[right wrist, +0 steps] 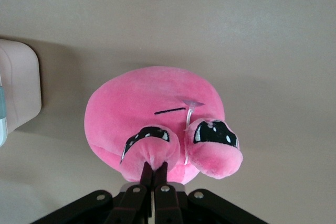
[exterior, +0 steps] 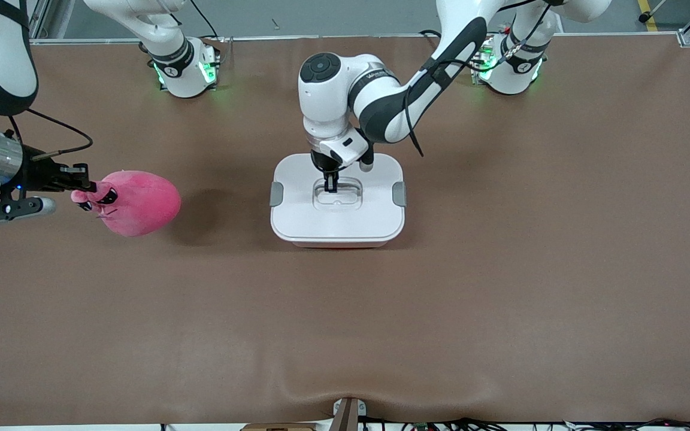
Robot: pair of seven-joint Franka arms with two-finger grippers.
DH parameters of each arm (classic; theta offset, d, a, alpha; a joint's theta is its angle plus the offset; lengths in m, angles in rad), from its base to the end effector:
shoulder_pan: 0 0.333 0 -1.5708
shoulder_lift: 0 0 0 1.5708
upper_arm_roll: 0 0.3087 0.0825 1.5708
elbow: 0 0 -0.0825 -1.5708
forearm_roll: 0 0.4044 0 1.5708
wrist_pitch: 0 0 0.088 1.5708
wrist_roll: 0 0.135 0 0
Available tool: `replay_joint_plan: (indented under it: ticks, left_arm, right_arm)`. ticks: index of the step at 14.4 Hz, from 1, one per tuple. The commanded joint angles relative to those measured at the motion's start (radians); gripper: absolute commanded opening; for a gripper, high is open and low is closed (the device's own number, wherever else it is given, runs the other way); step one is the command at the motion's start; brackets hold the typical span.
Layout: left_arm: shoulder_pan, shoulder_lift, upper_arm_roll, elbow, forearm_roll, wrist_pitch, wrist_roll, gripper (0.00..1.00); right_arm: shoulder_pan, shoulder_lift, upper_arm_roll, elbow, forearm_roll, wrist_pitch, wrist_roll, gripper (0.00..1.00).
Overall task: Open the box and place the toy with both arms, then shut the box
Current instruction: 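Grasp the pink plush toy with the right gripper, then lift the lid off with the left gripper while the right gripper lifts the toy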
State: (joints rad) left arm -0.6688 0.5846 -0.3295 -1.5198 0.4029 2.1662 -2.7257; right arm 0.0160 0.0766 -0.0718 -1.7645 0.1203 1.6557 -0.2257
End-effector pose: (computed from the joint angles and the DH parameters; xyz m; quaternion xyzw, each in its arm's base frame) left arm 0.4413 -0.5805 0.2997 0.7018 0.7058 0.0655 0.0715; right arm 0.5794 -0.0163 0.4580 -0.9914 -0.0736 0.0834 0.0688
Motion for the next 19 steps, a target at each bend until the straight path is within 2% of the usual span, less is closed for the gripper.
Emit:
replay_joint_plan:
  ticks: [1, 5, 8, 12, 15, 19]
  left_arm:
    - [-0.008, 0.0, 0.003, 0.01, 0.034, 0.003, -0.045, 0.0]
    - [-0.005, -0.017, 0.003, 0.012, 0.036, 0.001, -0.031, 0.0]
    - [0.0, -0.041, 0.0, 0.018, 0.016, -0.012, -0.029, 0.0]
    - [0.003, -0.106, -0.008, 0.018, -0.005, -0.104, -0.006, 0.0]
    - [0.006, -0.159, -0.006, 0.018, -0.068, -0.187, 0.133, 0.0]
    - [0.116, -0.241, -0.006, 0.018, -0.148, -0.238, 0.364, 0.0]
  right_arm:
    - [0.027, -0.018, 0.004, 0.016, 0.018, -0.022, -0.004, 0.0]
    - [0.079, -0.014, 0.004, 0.126, 0.018, -0.137, -0.004, 0.0]
    - [0.111, -0.014, 0.003, 0.14, 0.016, -0.145, 0.0, 0.0]
    - [0.12, -0.018, 0.01, 0.142, 0.016, -0.163, 0.002, 0.0]
    - [0.162, -0.018, 0.021, 0.18, 0.012, -0.191, 0.002, 0.0]
    - [0.231, -0.018, 0.021, 0.244, 0.007, -0.244, 0.04, 0.0]
